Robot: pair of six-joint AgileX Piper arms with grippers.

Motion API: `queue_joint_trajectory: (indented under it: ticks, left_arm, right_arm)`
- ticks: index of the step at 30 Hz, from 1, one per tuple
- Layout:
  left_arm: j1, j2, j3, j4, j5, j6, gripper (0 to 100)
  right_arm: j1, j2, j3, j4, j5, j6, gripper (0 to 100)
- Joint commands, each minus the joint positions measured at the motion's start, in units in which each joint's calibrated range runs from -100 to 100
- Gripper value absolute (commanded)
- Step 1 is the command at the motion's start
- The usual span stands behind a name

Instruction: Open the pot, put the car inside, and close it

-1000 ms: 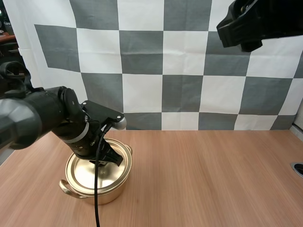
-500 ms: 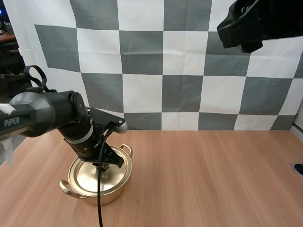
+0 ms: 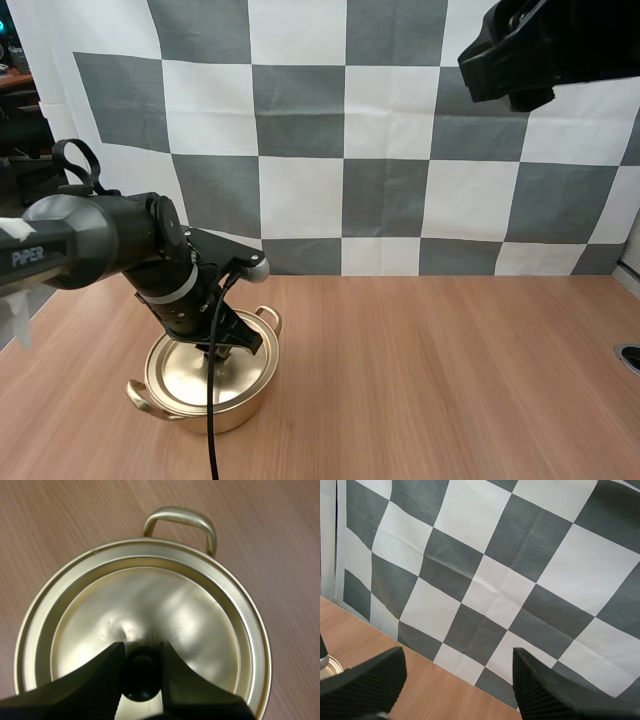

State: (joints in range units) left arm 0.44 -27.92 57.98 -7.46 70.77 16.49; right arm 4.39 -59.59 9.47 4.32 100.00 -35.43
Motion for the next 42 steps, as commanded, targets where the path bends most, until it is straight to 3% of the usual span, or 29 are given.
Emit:
queue_joint_trajectory:
  ticks: [1, 4, 7, 9, 10, 26, 42]
  left_arm:
    - [-0.04, 0.0, 0.1, 1.4, -2.2, -3.0, 5]
    - [-0.04, 0.0, 0.1, 3.9, -3.4, -4.9, 24]
    - [-0.04, 0.0, 0.1, 4.8, -3.4, -4.9, 59]
    - [-0.04, 0.0, 0.1, 4.8, -3.4, -4.3, 90]
    - [-0.04, 0.0, 0.1, 4.8, -3.4, -3.5, 100]
    - [-0.04, -3.7, -0.5, 4.9, -8.7, -2.3, 100]
    - [-0.04, -12.8, -4.0, 2.2, 0.1, -2.3, 100]
  right_arm:
    - [0.0, 0.1, 0.0, 0.1, 0.0, 0.0, 100]
    - [0.0, 0.1, 0.0, 0.1, 0.0, 0.0, 100]
    - [0.0, 0.1, 0.0, 0.1, 0.0, 0.0, 100]
    - [0.0, 0.1, 0.0, 0.1, 0.0, 0.0, 100]
    - [0.0, 0.1, 0.0, 0.1, 0.0, 0.0, 100]
    - [0.0, 0.1, 0.0, 0.2, 0.0, -0.3, 100]
    - [0.0, 0.1, 0.0, 1.4, 0.0, -0.4, 100]
